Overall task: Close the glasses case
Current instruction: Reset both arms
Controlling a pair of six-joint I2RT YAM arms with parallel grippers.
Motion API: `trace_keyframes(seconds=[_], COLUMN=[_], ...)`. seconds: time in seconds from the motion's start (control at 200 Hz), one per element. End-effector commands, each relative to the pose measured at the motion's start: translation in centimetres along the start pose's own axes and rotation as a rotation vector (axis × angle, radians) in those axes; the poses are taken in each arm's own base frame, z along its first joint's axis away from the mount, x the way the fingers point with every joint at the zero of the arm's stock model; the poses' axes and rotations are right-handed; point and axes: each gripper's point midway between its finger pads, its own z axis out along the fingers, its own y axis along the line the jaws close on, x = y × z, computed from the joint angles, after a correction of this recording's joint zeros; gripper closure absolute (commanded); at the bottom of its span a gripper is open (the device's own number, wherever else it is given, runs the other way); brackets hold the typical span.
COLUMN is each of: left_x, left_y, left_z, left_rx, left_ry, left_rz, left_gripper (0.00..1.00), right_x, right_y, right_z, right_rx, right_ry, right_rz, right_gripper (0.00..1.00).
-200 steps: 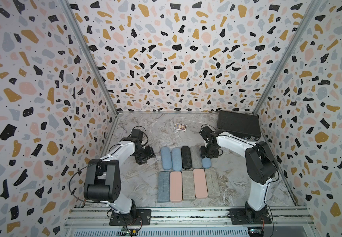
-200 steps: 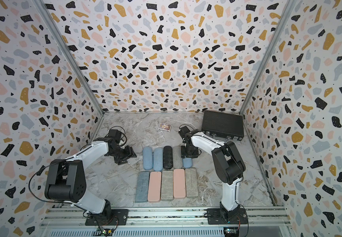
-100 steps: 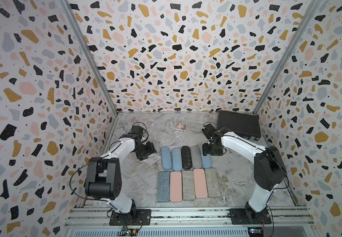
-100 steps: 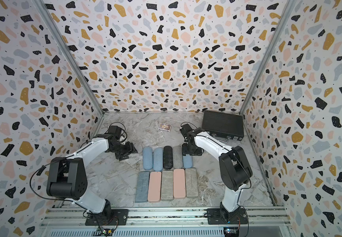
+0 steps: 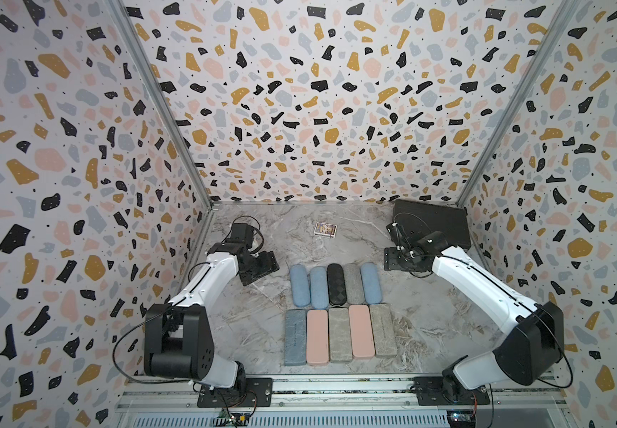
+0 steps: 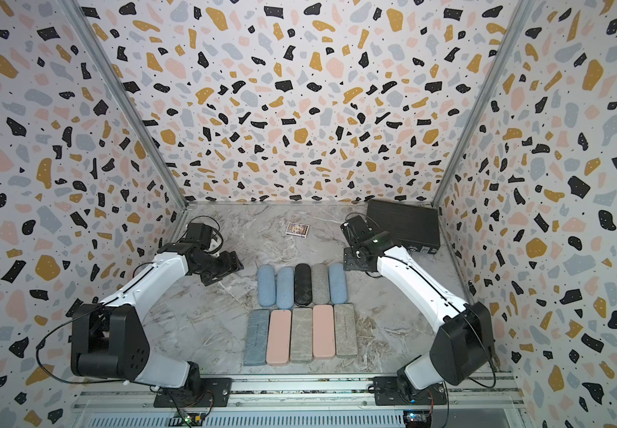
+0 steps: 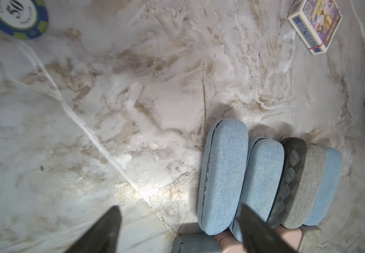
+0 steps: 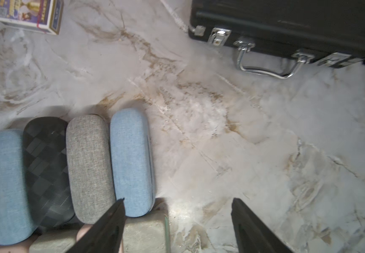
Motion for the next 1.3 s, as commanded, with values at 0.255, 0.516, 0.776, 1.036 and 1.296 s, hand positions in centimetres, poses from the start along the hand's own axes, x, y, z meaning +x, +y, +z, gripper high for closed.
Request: trace_keyframes(seconds=[0.255,0.516,0.776,1.036,1.296], left_x=[-3.0,-3.8,-5.3,-7.7,-8.1], left_y=[2.0,3.8,6.4,8.8,8.9], left_z=[-4.2,-6.4,-5.5,-2.7,1.7], left_rx=[-0.120,-0.194,-0.314,-0.516,-0.455], left_ry=[-0.305,-0.504,-0.697,-0.717,-0.720], left_rz=[0.058,0.119,0.209,0.312,0.360], left_gripper=[0.01,0.01,0.01,0.01,0.01], right_x=[1.5,3.1,3.8,2.5,1.0], right_y=[-7.6,-11.2,-12.0,-12.4,-12.9], right_z=[-3.7,-4.2,-1.8,0.4,2.7], right_rx=[0.180,0.290,0.330,0.374,0.389], right_ry=[-0.198,-0.295,-0.423,-0.547,-0.549], right_rz=[0.068,0.084,0.044,0.014,0.021], right_gripper=[0.18,0.15,0.00,0.00,0.00])
